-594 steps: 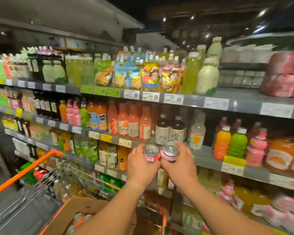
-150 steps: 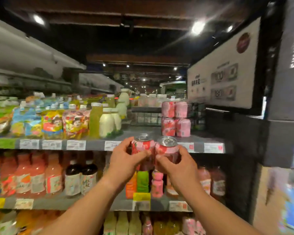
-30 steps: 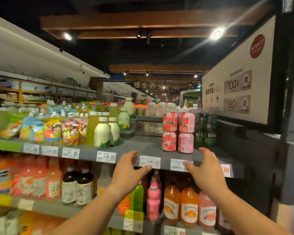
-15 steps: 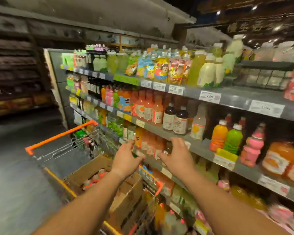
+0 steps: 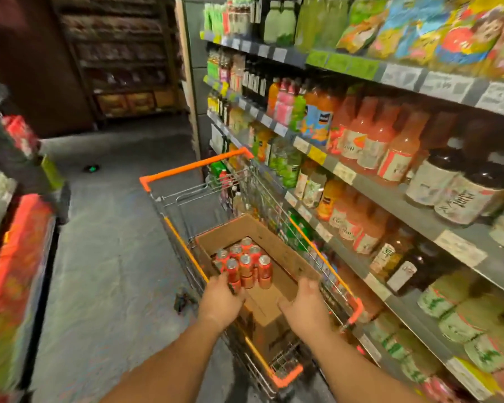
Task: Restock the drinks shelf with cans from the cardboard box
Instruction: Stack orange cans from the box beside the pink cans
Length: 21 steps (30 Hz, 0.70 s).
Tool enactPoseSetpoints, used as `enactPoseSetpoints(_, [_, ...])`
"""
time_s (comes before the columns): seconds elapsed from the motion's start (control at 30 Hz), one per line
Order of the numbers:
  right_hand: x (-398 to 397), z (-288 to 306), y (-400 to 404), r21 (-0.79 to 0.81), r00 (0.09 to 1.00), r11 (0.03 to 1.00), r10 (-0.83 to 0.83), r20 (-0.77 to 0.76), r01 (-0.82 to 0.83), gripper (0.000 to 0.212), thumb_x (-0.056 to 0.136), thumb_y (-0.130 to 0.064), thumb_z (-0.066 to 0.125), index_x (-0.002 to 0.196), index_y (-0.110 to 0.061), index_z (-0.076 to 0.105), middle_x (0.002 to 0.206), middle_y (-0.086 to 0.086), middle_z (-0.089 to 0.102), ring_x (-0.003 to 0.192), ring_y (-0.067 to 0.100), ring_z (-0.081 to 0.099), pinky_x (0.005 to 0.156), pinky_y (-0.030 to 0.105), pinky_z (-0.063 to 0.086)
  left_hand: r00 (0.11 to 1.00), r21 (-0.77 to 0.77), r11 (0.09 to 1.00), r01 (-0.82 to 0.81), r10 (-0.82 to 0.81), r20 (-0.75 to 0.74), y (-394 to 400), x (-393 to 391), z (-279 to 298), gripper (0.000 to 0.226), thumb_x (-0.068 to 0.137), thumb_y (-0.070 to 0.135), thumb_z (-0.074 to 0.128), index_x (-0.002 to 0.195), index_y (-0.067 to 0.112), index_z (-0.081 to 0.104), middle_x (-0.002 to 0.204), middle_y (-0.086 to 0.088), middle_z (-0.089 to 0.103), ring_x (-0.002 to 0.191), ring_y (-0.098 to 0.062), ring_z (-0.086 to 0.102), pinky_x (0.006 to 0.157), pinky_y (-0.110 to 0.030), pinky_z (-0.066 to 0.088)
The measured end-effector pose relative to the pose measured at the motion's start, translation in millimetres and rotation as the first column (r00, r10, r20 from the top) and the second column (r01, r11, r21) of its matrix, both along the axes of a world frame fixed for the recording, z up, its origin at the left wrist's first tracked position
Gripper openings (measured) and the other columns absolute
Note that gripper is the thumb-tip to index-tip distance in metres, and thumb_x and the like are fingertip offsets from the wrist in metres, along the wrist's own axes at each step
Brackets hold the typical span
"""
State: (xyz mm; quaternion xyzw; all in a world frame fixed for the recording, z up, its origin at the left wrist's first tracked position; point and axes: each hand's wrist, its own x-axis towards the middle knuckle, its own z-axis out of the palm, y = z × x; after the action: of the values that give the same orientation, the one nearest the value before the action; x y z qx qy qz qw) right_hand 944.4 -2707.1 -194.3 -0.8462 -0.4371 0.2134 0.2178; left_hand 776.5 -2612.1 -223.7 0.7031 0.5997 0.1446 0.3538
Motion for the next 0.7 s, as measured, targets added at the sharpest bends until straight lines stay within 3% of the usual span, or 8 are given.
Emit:
enactPoseSetpoints(0.2, [39,-50,81,-0.093,0.996,0.996,0.008,-0.090,-0.016,0.073,0.085,-0.042,0.070,0.144,-0.014,0.038,0.139,0.003,0.044,0.125,0.024,0.051,0.102,0.038,0.046,0.999,-0.118,0.992,-0.031,0.028,-0.024,62,57,-28,0.058,0.080,0.033,0.077,0.133,0.023,0.056,0.123,-0.005,0.056,0.118,-0.025,0.057,0.106,-0.036,0.045])
enactPoseSetpoints(0.27, [57,-67,111,-0.044,0.998,0.998,0.051,-0.027,-0.052,0.053,0.085,-0.033,0.072,0.129,-0.010,0.054,0.126,0.011,0.055,0.108,0.029,0.062,0.087,0.036,0.053,0.997,-0.152,0.986,-0.065,0.059,-0.042,85,75,-45,0.059,0.080,0.035,0.075,0.135,0.024,0.055,0.125,-0.005,0.057,0.119,-0.026,0.057,0.106,-0.038,0.046])
enactPoseSetpoints(0.33, [75,-88,137,-0.074,0.994,0.996,0.047,-0.100,-0.055,0.041,0.084,-0.025,0.071,0.119,-0.011,0.056,0.109,0.010,0.062,0.094,0.028,0.065,0.076,0.034,0.054,0.994,-0.173,0.981,-0.087,0.073,-0.083,109,91,-61,0.060,0.083,0.037,0.072,0.137,0.023,0.052,0.130,-0.005,0.056,0.124,-0.026,0.055,0.109,-0.040,0.044])
enactPoseSetpoints(0.4, [87,-108,164,-0.180,0.986,0.977,0.088,-0.141,-0.113,0.051,0.084,-0.030,0.069,0.127,-0.014,0.047,0.114,0.006,0.059,0.105,0.026,0.060,0.086,0.034,0.049,0.985,-0.163,0.983,-0.081,0.053,-0.166,133,106,-78,0.059,0.086,0.034,0.068,0.140,0.021,0.049,0.134,-0.005,0.054,0.128,-0.027,0.050,0.112,-0.041,0.041])
enactPoseSetpoints(0.53, [108,-182,213,-0.288,0.977,0.947,0.085,-0.194,-0.140,0.065,0.074,-0.053,0.071,0.126,-0.017,0.054,0.120,0.004,0.064,0.110,0.023,0.061,0.095,0.037,0.050,0.924,-0.136,0.991,0.001,-0.053,-0.379,186,126,-121,0.062,0.086,0.037,0.068,0.140,0.017,0.045,0.140,-0.009,0.048,0.131,-0.031,0.041,0.115,-0.041,0.035])
enactPoseSetpoints(0.7, [106,-245,255,-0.335,0.976,0.928,0.101,-0.191,-0.162,0.048,0.081,-0.036,0.072,0.120,-0.009,0.063,0.115,0.011,0.067,0.108,0.029,0.062,0.093,0.031,0.044,0.817,-0.109,0.982,0.155,-0.190,-0.544,249,139,-196,0.068,0.080,0.038,0.067,0.140,0.016,0.044,0.141,-0.011,0.046,0.128,-0.034,0.043,0.109,-0.043,0.038])
